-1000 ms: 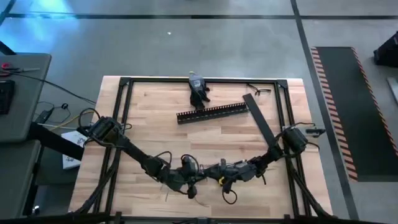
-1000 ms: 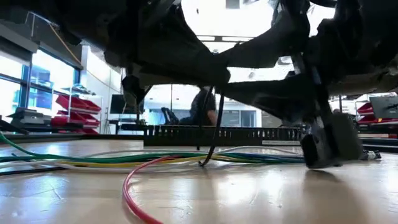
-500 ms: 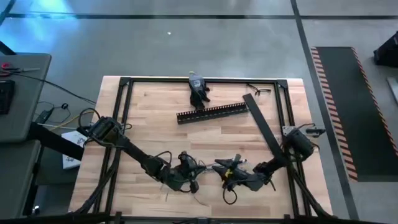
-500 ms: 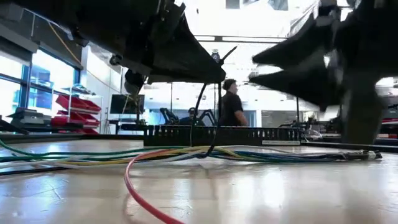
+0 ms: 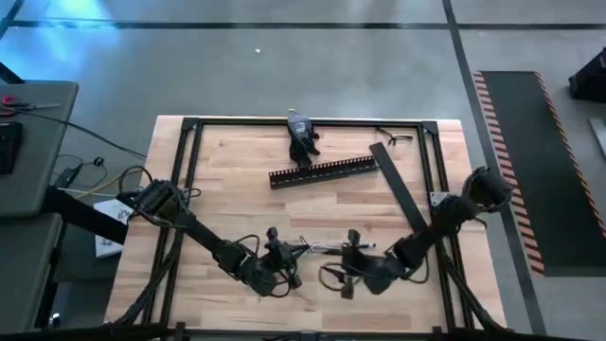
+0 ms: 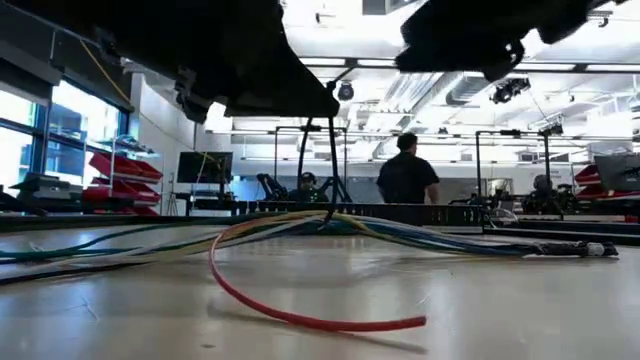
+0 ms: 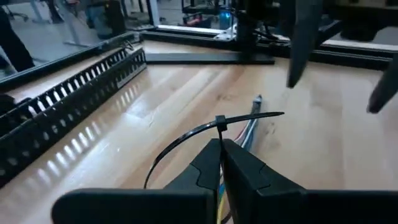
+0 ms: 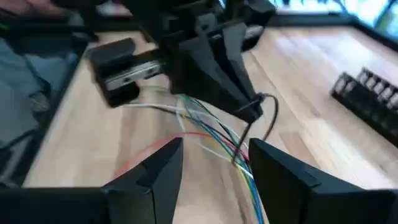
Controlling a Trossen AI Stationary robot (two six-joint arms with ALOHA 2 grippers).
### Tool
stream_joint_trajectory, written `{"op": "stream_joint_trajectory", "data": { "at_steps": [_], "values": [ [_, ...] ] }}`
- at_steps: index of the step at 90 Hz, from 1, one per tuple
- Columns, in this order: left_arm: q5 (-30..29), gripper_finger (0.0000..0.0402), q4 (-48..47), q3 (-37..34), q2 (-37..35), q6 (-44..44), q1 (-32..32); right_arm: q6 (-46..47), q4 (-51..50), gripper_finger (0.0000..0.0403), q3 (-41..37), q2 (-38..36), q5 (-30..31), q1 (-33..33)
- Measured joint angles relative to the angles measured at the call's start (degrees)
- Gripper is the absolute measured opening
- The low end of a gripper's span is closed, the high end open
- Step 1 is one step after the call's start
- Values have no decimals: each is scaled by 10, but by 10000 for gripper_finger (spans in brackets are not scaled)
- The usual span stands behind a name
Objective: Ziptie cables
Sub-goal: Wrap the colored loose cables with the black zip tie
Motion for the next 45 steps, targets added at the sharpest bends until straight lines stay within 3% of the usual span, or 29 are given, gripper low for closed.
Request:
{"op": "stream_joint_trajectory", "data": {
  "at_steps": [26,45],
  "values": [
    [-2,0,12,0,23,-19,-3,40,-111,169,89,59,30,-30],
    [-8,0,12,0,23,-15,-4,68,-120,169,91,74,1,-54]
  ]
}}
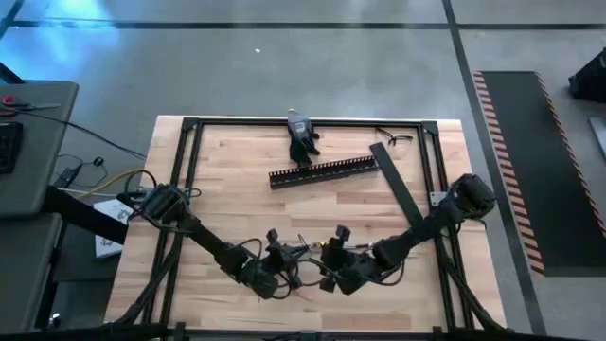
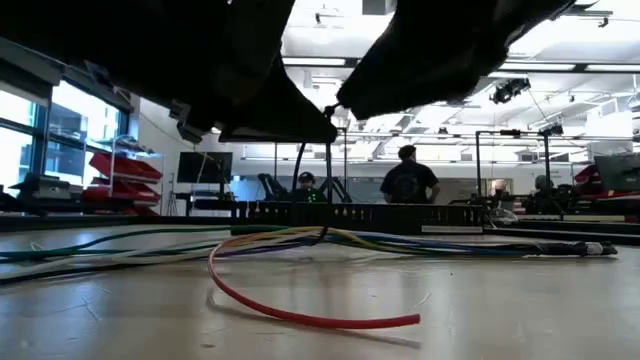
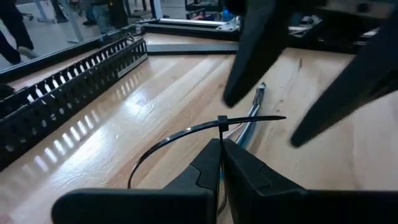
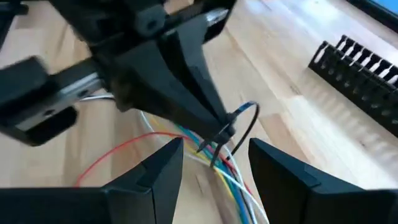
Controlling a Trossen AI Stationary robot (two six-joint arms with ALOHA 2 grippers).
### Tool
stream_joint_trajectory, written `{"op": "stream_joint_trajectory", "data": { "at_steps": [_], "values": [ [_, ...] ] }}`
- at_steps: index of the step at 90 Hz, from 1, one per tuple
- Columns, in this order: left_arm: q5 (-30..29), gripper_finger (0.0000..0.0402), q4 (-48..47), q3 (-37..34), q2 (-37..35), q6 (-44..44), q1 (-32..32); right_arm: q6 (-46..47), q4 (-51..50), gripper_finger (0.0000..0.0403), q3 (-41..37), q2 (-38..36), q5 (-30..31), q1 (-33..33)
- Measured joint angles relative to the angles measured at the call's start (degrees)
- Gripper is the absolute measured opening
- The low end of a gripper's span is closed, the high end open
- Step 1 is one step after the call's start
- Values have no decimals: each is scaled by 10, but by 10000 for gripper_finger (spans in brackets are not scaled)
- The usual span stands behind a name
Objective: Ziptie cables
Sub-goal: Wrap the colored loose cables with the black zip tie
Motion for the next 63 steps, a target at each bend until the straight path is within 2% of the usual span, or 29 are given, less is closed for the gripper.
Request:
{"op": "stream_joint_trajectory", "data": {
  "at_steps": [12,20,63],
  "values": [
    [0,0,0,0,0,0,0,0,1,159,0,0,-1,-8],
    [0,0,0,0,0,0,0,0,1,142,0,0,-26,-15],
    [13,0,0,0,0,0,0,1,5,21,0,0,-38,-25]
  ]
}}
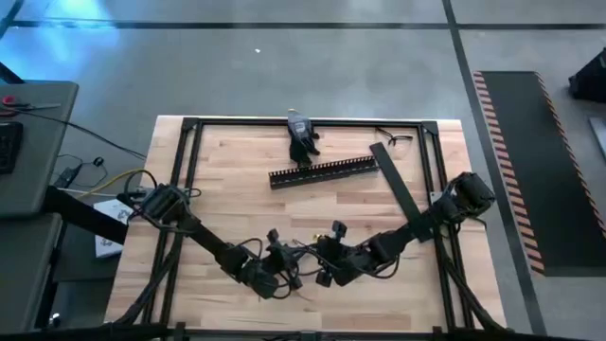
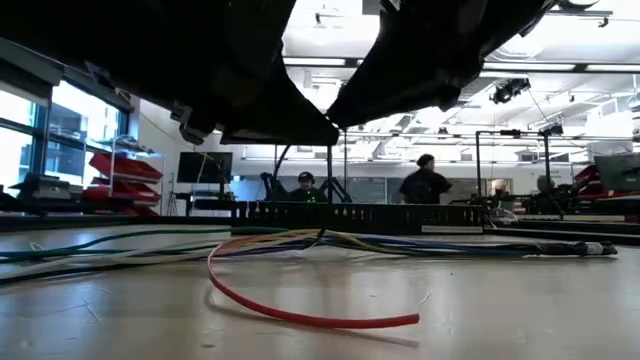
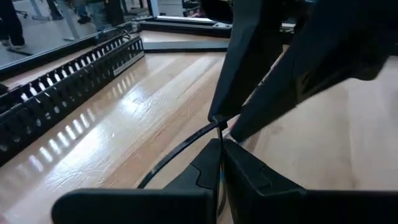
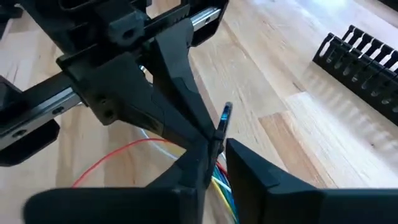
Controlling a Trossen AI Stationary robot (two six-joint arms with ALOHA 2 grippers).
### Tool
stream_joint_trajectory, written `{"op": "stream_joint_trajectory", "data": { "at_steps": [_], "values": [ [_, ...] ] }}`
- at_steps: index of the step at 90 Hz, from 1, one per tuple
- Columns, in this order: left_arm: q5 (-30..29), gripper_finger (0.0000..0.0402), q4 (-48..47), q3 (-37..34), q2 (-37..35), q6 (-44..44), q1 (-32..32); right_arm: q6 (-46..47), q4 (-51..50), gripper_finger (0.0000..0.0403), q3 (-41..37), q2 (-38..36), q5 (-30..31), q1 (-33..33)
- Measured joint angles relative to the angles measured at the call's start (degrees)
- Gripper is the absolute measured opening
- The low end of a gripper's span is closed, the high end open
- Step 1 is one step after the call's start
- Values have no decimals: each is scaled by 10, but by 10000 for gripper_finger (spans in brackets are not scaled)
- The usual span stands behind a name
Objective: Ziptie cables
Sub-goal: Wrap the colored loose cables with the black zip tie
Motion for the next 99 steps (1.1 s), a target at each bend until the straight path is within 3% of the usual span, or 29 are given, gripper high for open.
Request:
{"op": "stream_joint_trajectory", "data": {
  "at_steps": [26,39,73,83,99],
  "values": [
    [-3,0,-1,0,0,3,-2,11,-1,1,0,0,-15,0],
    [-39,0,-1,0,1,8,-12,14,-10,0,0,-3,-21,4],
    [-101,0,-81,0,1,-109,-33,60,-76,0,0,-23,-26,40],
    [-66,0,-78,0,1,-118,-34,63,-79,0,0,-23,-26,46],
    [2,1,-22,12,1,-13,-29,57,-73,0,0,-23,-19,33]
  ]
}}
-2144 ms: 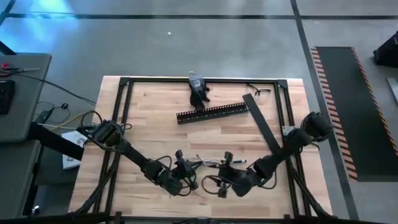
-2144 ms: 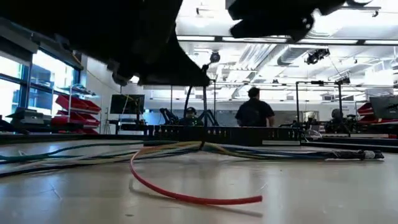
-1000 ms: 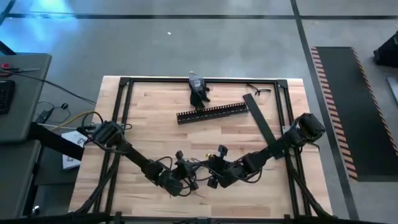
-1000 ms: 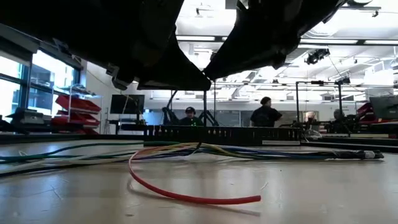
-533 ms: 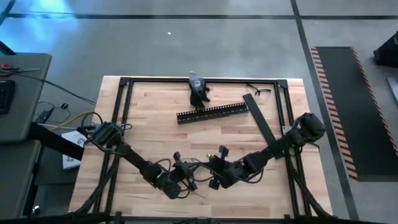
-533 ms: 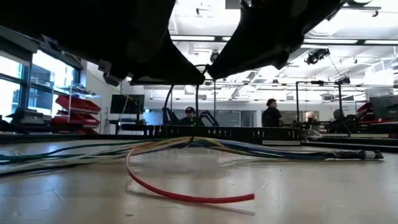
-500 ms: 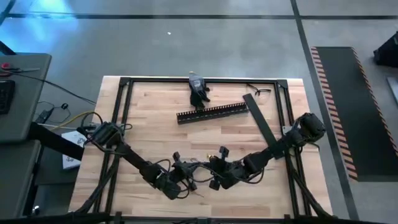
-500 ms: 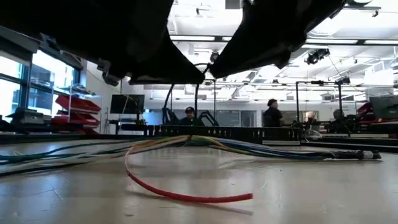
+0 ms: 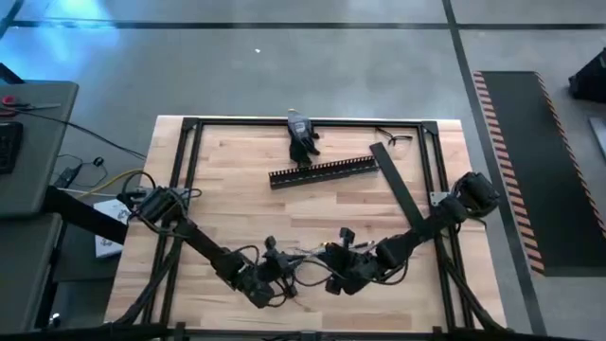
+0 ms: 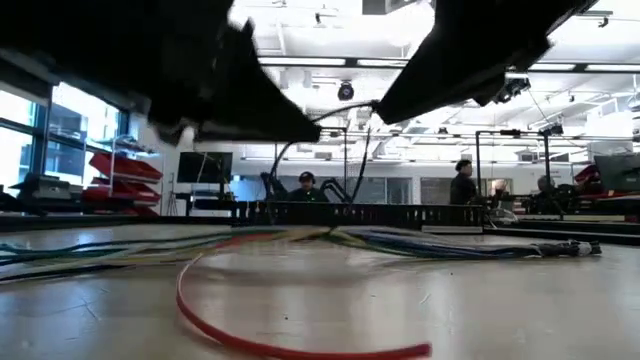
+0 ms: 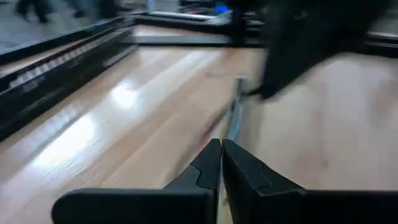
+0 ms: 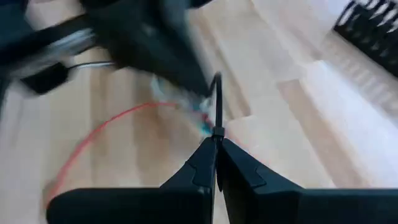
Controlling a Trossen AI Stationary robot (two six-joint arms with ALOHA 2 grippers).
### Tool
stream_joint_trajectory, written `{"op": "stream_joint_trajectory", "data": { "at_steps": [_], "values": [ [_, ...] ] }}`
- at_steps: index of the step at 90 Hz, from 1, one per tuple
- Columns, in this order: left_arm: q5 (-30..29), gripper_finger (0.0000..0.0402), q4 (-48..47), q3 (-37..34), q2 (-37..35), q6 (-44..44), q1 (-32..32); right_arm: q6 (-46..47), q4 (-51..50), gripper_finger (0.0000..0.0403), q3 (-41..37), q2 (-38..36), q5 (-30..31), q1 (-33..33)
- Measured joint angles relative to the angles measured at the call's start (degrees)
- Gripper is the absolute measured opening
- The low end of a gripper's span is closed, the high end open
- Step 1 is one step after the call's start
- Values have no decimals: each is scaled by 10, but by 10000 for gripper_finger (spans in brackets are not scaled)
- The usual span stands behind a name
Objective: Ziptie cables
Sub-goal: Wrap the colored loose cables with the black zip tie
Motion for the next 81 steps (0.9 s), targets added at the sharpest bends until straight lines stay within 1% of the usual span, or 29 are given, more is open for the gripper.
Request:
{"op": "stream_joint_trajectory", "data": {
  "at_steps": [8,16,23,39,44,49,56,63,72,81],
  "values": [
    [4,4,1,12,0,33,5,-3,2,0,0,0,2,-7],
    [-1,22,0,16,0,58,13,-13,7,0,0,0,2,-12],
    [4,46,0,17,0,54,25,-13,8,0,0,0,-1,-14],
    [59,108,-1,17,0,38,50,-15,8,0,0,0,-1,-16],
    [66,121,0,17,0,37,54,-15,8,0,0,0,-1,-15],
    [59,126,0,17,0,29,56,-15,8,0,0,0,-1,-15],
    [45,123,0,17,0,24,55,-15,9,0,0,0,-1,-16],
    [34,111,0,17,0,24,51,-13,9,0,0,0,0,-16],
    [21,84,7,17,0,24,43,-13,11,0,0,0,-1,-15],
    [4,47,12,17,0,24,37,-11,11,0,0,-1,-10,-16]
  ]
}}
